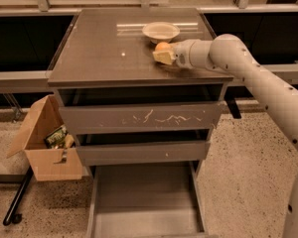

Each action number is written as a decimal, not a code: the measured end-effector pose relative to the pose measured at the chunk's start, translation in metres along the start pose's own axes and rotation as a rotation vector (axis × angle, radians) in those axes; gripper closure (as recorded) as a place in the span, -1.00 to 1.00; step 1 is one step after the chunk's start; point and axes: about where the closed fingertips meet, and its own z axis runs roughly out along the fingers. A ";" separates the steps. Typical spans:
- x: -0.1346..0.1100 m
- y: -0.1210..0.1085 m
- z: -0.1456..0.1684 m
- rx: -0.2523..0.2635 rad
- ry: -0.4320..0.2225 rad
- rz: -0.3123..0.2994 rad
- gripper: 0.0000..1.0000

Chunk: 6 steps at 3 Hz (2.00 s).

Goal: Pick orange from bottom drawer and place on counter

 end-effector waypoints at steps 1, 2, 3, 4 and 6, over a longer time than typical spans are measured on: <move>0.000 -0.007 0.005 0.011 -0.017 0.018 0.02; 0.000 -0.011 0.008 0.007 -0.032 0.030 -0.60; 0.000 -0.013 0.009 0.002 -0.037 0.032 -1.00; -0.002 -0.013 0.009 -0.005 -0.048 0.030 -1.00; -0.011 -0.010 0.001 -0.014 -0.074 0.006 -1.00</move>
Offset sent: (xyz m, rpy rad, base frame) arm 0.0164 -0.0115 -0.0004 0.0559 -0.0121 -0.0277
